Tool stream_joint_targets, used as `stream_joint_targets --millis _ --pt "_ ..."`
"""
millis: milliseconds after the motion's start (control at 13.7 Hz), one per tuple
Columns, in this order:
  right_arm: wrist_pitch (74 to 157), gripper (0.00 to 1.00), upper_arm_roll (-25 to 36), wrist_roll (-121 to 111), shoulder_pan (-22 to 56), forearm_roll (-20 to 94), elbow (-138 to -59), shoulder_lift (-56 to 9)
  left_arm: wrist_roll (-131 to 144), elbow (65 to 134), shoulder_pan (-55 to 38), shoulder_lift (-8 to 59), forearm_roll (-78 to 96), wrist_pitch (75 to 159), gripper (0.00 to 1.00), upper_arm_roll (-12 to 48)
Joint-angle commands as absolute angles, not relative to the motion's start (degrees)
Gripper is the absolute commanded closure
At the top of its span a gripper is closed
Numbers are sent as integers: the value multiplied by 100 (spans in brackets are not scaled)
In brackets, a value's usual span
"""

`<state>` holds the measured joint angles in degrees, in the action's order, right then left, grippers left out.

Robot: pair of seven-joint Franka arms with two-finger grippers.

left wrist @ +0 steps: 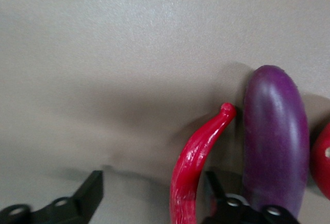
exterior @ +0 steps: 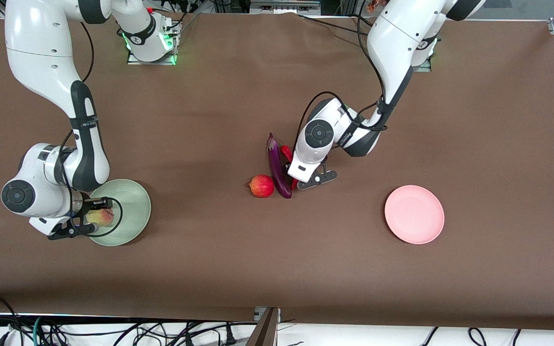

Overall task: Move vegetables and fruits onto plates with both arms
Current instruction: 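Lower the apple onto the green plate while the left gripper grasps the chili, then place the chili on the pink plate while the right gripper reaches the pomegranate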

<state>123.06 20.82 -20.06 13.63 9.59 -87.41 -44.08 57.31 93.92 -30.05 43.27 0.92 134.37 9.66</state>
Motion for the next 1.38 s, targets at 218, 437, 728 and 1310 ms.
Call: stream_joint_targets --millis 218,437,728,1310 --pt "11517 0 1978 -2092 1292 1151 -8097 -4245 5783 9202 -3015 4474 35 13430 73 975" --pt "11013 0 1960 -2039 1371 1422 -7787 -4245 5713 9185 -2971 4456 35 13412 100 967" --pt "11004 0 1925 -2013 1634 1985 -7813 -4219 4758 9044 -2209 4246 44 12790 100 1046" --pt "11021 0 1854 234 3047 2030 -7822 -4219 1414 7989 -267 4254 131 11136 100 1134"
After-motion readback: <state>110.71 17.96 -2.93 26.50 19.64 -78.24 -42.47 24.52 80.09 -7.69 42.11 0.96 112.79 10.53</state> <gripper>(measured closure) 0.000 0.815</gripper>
